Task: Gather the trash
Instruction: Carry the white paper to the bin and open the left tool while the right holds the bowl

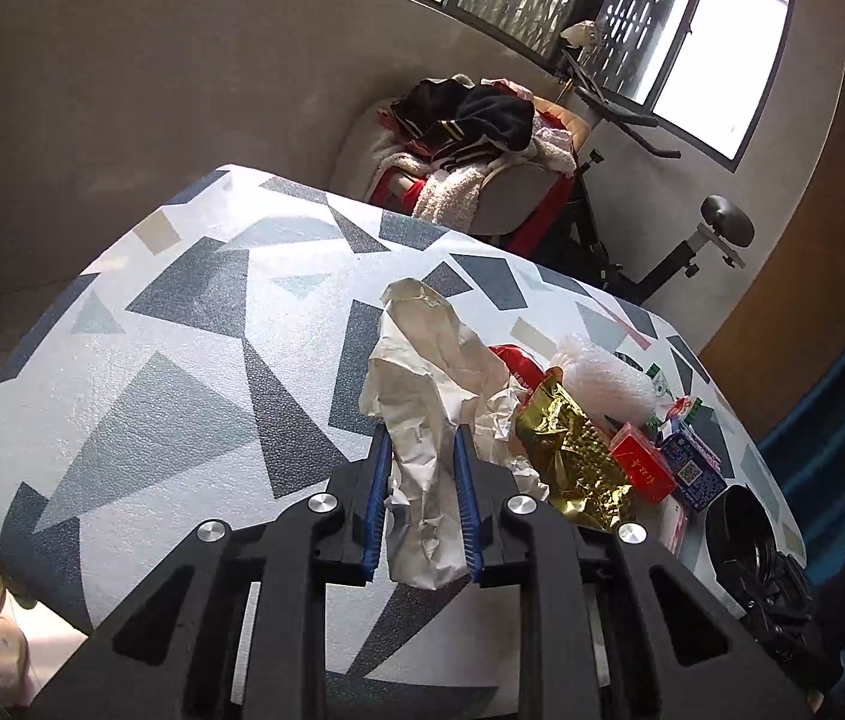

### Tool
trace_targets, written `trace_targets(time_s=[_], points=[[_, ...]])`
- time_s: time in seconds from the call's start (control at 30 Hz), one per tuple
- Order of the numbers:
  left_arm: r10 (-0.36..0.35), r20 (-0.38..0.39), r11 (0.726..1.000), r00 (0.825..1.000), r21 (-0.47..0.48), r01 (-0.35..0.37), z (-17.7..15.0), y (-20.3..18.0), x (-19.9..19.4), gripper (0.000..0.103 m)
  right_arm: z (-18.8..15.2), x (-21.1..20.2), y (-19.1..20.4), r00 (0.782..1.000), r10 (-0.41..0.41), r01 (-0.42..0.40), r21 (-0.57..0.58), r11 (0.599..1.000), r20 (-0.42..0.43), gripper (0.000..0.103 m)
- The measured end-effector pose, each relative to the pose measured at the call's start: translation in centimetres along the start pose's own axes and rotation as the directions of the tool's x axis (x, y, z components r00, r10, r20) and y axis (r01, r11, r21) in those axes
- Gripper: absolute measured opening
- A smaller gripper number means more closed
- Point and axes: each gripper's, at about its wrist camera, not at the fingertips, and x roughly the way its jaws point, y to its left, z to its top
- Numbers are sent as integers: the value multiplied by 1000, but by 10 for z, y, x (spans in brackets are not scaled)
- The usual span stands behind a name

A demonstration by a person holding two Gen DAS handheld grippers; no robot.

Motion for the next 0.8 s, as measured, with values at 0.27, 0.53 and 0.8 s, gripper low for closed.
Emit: trace_targets(time_s=[0.27, 0.53, 0.8], points=[[92, 38, 996, 995, 6, -92, 5, 25, -14, 20, -2, 2, -2, 1000, -3, 3, 8, 1000, -9, 93], [36, 21, 999, 999, -6, -36, -19, 27, -31, 20, -1, -2, -4, 1000, -3, 3, 21, 1000, -5, 93], [-109, 13, 988, 994, 109, 107, -45, -11, -56, 20, 2, -26, -1, 999, 2, -3, 18, 1000, 32, 93]])
